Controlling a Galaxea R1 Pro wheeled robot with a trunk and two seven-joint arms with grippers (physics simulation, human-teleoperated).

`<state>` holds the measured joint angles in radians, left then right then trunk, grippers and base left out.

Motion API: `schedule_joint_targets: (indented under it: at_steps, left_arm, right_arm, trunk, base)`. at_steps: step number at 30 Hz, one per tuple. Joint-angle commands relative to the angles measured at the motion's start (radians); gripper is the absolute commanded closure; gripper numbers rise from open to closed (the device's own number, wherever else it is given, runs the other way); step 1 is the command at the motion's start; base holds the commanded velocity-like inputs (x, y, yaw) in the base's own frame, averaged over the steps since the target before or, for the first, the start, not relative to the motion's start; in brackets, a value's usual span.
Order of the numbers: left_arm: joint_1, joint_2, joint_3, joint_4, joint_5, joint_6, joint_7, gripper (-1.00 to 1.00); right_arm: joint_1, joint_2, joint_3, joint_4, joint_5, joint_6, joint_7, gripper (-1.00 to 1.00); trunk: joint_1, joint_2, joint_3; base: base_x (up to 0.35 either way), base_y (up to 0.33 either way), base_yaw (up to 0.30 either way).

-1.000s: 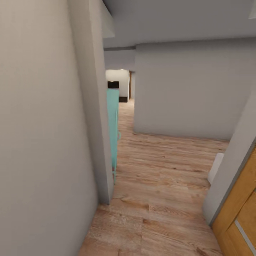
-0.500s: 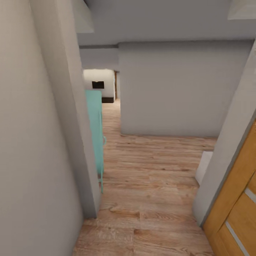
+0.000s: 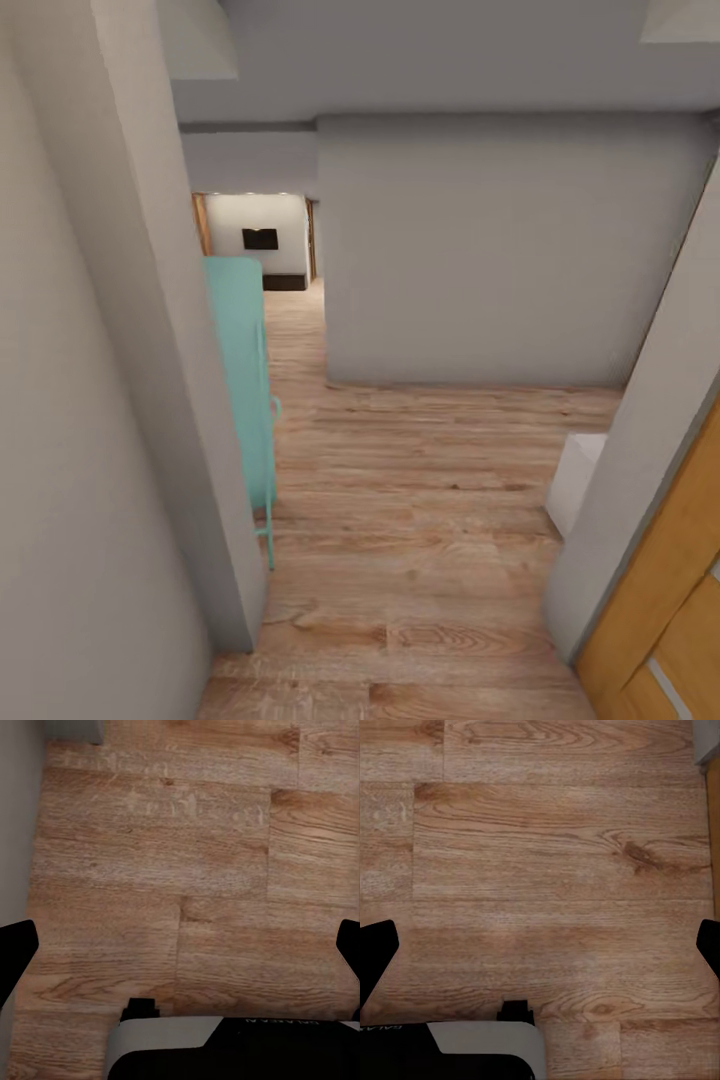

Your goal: Move the two storage containers from the living room to the garage. In the garage, place one container on the floor and stack the other container on top of it (either order is fine).

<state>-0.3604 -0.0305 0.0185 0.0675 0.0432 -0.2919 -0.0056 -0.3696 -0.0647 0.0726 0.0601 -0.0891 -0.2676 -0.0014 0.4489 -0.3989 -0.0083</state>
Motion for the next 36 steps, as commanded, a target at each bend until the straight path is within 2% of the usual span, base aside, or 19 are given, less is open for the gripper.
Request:
schedule_joint_targets:
  at_steps: [1,12,25,36]
  left_arm:
    - [-0.002,0.0,0.001,0.005,0.004,-0.007,-0.001,-1.0]
    - [-0.002,0.002,0.002,0.005,0.005,-0.007,-0.001,-1.0]
    - [-0.002,0.002,0.001,0.005,0.005,-0.007,-0.001,-1.0]
    - [-0.002,0.003,0.001,0.005,0.005,-0.007,0.0,-1.0]
  right_arm:
    - [-0.002,0.0,0.008,0.004,-0.009,-0.007,0.0,-1.0]
    - [-0.002,0.0,0.008,0.004,-0.009,-0.007,0.0,-1.0]
    - [-0.002,0.0,0.007,0.004,-0.011,-0.007,0.0,-1.0]
    - [-0.002,0.0,0.007,0.004,-0.008,-0.007,0.0,-1.0]
  trunk:
    - [0.001,-0.001,-0.001]
    - [0.001,-0.001,-0.001]
    - [0.001,-0.001,-0.001]
    - [0.001,-0.001,-0.001]
  base:
    - [0.329,0.0,-0.001]
    - [0.329,0.0,-0.005]
    - [0.329,0.0,-0.182]
    - [0.329,0.0,-0.023]
